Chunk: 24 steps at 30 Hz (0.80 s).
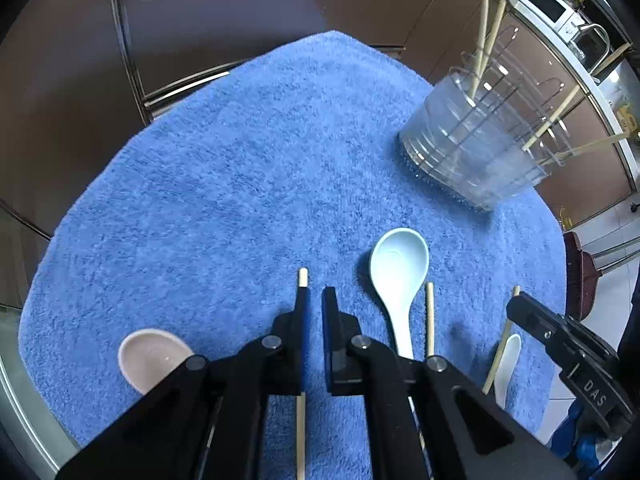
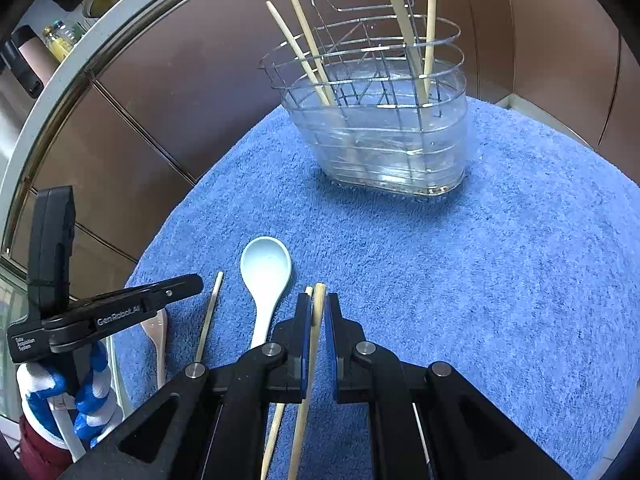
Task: Organize utensils
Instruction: 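Close the right tool on a chopstick while the left tool closes on another chopstick, then lift the chopstick with the right tool toward the holder while the left tool carries its chopstick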
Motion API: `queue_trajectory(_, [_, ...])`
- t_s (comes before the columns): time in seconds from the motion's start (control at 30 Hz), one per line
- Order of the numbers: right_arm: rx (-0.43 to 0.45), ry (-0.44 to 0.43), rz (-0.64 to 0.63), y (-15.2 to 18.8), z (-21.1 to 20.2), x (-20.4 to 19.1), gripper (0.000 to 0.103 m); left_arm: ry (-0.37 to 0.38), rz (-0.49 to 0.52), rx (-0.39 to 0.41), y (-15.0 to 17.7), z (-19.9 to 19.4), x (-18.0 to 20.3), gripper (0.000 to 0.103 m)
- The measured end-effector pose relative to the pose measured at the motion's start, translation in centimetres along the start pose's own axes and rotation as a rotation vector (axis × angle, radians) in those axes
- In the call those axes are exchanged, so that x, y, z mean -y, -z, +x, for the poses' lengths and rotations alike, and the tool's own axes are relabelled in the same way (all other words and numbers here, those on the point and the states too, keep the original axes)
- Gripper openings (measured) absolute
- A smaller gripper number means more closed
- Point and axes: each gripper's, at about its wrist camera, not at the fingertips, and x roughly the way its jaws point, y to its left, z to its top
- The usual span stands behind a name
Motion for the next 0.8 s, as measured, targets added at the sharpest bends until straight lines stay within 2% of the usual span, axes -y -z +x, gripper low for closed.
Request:
queue_trajectory(0.2, [0.048, -0.033, -0.022, 0.5, -1.8, -0.5, 0.007, -0.003, 0.012, 0.044, 0.2, -2.2, -0.5, 0.003])
queue_trajectory(0.47, [0.099, -0.059, -0.061, 1.1, -4.5, -1.7, 0.006, -0.008, -0.012, -0.053, -0.2, 0.6, -0.8, 0.006])
queue_trajectory(0.8, [0.101, -0.082, -0.063, 1.0, -4.1, -1.5, 0.006, -0.051, 0.012, -0.128, -0.8, 3.9, -0.6, 0.007])
